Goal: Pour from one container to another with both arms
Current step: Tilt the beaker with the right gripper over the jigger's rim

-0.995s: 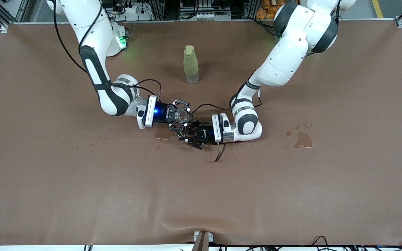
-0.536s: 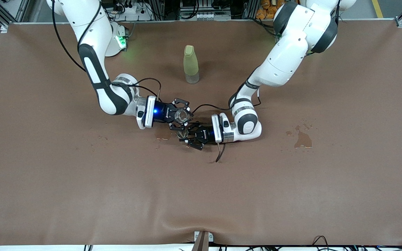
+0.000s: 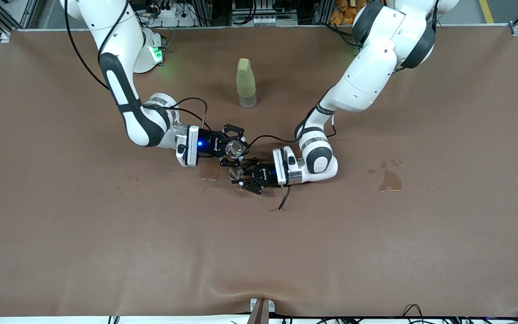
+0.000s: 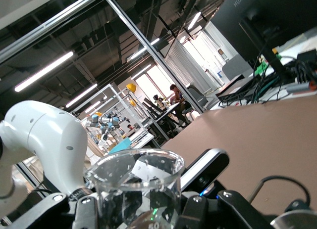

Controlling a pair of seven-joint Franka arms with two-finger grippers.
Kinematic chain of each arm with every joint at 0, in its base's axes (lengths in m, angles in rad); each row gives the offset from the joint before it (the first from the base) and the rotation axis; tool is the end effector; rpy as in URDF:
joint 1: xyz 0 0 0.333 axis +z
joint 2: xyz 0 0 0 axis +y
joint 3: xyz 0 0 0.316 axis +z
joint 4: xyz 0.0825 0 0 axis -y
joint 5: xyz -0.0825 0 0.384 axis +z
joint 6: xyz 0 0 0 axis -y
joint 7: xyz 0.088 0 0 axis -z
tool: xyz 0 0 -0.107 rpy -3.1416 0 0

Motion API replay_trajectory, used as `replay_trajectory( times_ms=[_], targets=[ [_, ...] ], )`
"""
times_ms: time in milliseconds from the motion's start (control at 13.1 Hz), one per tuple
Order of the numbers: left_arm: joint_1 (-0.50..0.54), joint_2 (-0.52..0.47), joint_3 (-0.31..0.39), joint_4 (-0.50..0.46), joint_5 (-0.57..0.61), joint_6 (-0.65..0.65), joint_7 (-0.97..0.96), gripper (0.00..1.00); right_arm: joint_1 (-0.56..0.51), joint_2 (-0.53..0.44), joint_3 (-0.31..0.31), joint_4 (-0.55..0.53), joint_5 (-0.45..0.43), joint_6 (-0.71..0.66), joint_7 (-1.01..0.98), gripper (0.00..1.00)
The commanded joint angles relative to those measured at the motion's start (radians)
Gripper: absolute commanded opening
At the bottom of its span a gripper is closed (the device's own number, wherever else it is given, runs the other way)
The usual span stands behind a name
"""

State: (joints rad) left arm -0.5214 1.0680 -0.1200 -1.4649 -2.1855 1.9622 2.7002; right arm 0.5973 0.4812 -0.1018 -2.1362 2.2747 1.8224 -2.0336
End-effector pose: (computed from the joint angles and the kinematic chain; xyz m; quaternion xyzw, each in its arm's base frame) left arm 0.5461 -0.4539 0.0757 0.5183 -0.4414 0.5470 0.4871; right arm 0.4839 0.3336 0.2119 -0.6464 -0.2230 -0.3859 0.6192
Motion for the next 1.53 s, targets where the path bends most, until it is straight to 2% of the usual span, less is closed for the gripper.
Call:
replay_trajectory(
  times_ms=[0,1455],
  targets=[
    [-0.009,-0.005,0.006,0.002,-0.03,0.009,-0.005,0.0,0.001,-0.035,0.013,-0.04,0.02,0.005,0.091,0.0],
    [0.0,-0.013,0.013,-0.006,-0.011,0.026,0.0,0.0,0.001,-0.047,0.02,-0.04,0.02,0.006,0.519,0.0]
  ],
)
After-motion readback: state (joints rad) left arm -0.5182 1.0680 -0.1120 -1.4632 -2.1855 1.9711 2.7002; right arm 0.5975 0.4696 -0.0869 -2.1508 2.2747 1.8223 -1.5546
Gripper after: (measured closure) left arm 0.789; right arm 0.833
